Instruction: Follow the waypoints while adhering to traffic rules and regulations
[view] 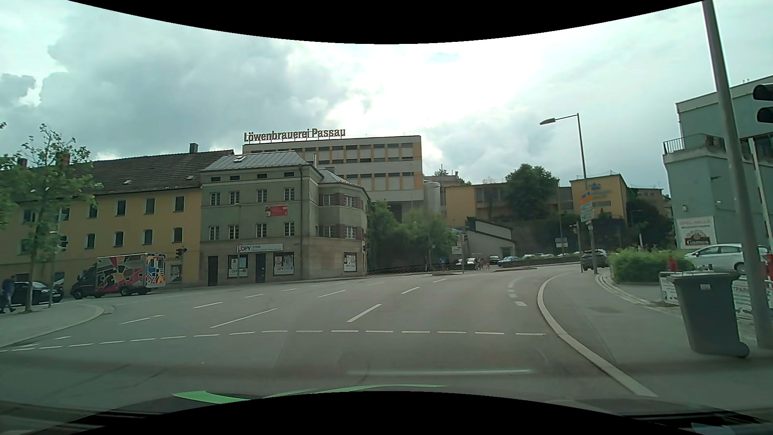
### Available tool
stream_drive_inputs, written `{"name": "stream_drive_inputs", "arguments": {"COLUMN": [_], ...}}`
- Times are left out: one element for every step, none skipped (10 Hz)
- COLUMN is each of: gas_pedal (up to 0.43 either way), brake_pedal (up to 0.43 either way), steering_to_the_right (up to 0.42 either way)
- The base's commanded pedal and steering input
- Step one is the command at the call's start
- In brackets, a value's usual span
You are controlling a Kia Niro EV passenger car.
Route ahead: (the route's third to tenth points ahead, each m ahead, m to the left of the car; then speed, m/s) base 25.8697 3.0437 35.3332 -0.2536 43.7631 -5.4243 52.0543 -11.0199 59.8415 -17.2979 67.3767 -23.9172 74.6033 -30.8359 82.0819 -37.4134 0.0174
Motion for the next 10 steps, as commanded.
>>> {"name": "stream_drive_inputs", "arguments": {"gas_pedal": [0.0, 0.0, 0.0, 0.0, 0.0, 0.0, 0.0, 0.0, 0.0, 0.0], "brake_pedal": [0.341, 0.348, 0.348, 0.348, 0.348, 0.348, 0.348, 0.348, 0.348, 0.348], "steering_to_the_right": [0.031, 0.031, 0.031, 0.031, 0.031, 0.031, 0.031, 0.031, 0.031, 0.031]}}
